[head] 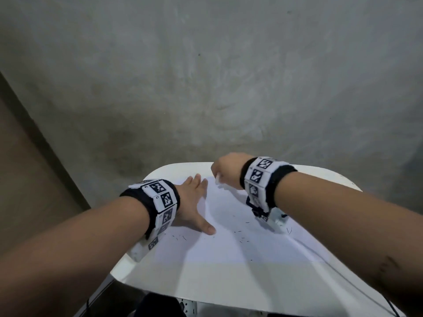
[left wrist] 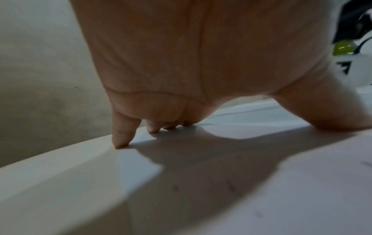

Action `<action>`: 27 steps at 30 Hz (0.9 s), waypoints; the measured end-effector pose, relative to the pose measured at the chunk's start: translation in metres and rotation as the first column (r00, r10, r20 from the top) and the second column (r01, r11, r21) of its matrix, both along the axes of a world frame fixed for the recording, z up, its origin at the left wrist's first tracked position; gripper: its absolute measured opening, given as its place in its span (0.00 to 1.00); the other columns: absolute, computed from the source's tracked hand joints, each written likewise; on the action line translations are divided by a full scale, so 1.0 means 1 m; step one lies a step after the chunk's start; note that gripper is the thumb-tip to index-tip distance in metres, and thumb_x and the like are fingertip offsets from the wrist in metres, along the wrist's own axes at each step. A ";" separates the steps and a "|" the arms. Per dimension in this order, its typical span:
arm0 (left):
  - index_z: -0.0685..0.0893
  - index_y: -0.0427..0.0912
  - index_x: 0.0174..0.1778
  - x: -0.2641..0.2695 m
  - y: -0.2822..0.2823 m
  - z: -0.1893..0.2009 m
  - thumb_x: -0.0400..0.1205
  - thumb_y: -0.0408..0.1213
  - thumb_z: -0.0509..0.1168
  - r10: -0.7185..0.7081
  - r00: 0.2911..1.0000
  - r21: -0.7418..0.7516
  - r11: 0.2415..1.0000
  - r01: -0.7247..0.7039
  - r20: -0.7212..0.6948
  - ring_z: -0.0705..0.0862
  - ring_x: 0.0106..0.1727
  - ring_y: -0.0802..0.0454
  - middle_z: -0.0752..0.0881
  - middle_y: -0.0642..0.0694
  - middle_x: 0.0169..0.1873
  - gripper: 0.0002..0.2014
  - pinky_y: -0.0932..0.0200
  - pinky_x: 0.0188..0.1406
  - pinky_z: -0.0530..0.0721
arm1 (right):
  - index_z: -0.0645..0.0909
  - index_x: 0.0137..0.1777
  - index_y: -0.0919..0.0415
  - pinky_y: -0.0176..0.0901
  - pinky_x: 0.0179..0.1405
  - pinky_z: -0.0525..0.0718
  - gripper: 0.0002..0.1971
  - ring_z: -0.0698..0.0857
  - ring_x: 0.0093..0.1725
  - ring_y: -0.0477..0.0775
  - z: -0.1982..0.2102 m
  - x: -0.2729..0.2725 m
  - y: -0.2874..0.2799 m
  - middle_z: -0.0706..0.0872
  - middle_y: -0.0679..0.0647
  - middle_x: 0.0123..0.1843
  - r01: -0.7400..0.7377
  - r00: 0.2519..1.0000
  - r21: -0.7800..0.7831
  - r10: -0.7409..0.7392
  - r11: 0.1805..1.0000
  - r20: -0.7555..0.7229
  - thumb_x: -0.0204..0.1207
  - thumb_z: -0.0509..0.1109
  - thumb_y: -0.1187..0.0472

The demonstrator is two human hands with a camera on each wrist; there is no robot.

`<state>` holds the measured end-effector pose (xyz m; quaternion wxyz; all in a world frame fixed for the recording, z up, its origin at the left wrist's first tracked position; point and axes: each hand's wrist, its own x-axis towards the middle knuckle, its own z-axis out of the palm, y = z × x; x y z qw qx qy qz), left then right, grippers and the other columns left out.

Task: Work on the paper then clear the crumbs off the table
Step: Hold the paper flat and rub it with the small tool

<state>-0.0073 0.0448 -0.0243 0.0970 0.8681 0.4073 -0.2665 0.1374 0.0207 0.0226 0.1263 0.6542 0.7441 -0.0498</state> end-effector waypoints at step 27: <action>0.27 0.44 0.83 0.000 0.002 -0.006 0.66 0.73 0.69 0.006 0.999 0.000 1.000 -0.006 0.043 0.31 0.84 0.50 0.27 0.47 0.83 0.69 0.42 0.83 0.42 | 0.86 0.45 0.65 0.24 0.22 0.76 0.06 0.81 0.20 0.37 0.014 0.016 -0.025 0.83 0.44 0.19 0.043 0.996 -0.337 -0.015 0.941 0.086 0.74 0.67 0.70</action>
